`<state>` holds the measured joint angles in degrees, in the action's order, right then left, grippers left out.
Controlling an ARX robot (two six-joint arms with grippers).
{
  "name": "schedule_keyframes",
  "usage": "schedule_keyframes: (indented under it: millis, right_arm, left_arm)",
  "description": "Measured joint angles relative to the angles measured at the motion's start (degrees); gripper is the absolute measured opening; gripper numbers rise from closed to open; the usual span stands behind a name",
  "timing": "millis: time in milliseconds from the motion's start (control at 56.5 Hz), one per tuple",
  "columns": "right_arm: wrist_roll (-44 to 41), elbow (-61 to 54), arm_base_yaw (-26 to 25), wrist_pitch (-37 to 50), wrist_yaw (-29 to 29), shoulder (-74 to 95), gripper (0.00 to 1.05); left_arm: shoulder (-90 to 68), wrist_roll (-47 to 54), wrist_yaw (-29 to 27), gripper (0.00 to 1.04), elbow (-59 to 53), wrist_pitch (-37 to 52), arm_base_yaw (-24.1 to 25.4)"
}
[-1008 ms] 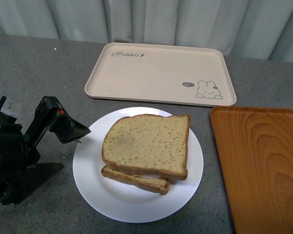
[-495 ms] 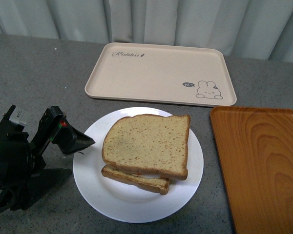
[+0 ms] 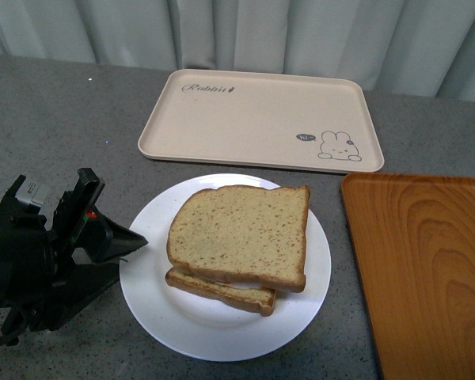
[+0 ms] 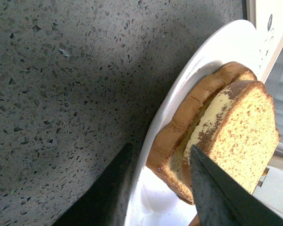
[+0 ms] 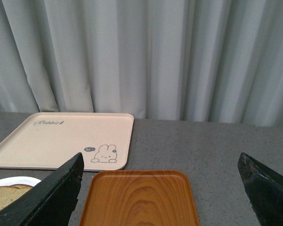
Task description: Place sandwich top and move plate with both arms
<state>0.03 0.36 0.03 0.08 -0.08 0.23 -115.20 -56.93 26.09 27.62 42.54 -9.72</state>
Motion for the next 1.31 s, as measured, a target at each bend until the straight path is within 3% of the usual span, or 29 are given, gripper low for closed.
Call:
schedule_keyframes:
  millis: [124, 212, 283, 619, 778, 849, 1309]
  right_arm:
    - [0.0, 0.0, 0.0, 0.0, 0.0, 0.0, 0.96]
    - [0.0, 0.0, 0.0, 0.0, 0.0, 0.0, 0.96]
    - [0.0, 0.0, 0.0, 0.0, 0.0, 0.0, 0.96]
    - [0.0, 0.0, 0.0, 0.0, 0.0, 0.0, 0.96]
    - [0.0, 0.0, 0.0, 0.0, 0.0, 0.0, 0.96]
    - [0.0, 0.0, 0.0, 0.0, 0.0, 0.0, 0.96]
    - [0.0, 0.0, 0.0, 0.0, 0.0, 0.0, 0.96]
  left_arm:
    - [-0.6, 0.0, 0.7, 0.19, -0.1, 0.2, 0.0]
    - [-0.8, 0.1, 1.0, 0.28, -0.1, 0.2, 0.0]
    - [-1.0, 0.0, 1.2, 0.2, -0.2, 0.3, 0.0]
    - [-2.4, 0.3, 4.1, 0.27, -0.6, 2.6, -0.7]
    - [-4.1, 1.6, 4.1, 0.17, -0.7, 2.5, -1.7]
    - [-4.5, 2.8, 5.0, 0.04, -0.5, 2.5, -2.0]
    - [-4.3, 3.4, 7.5, 0.04, -1.0, 5.8, -1.1]
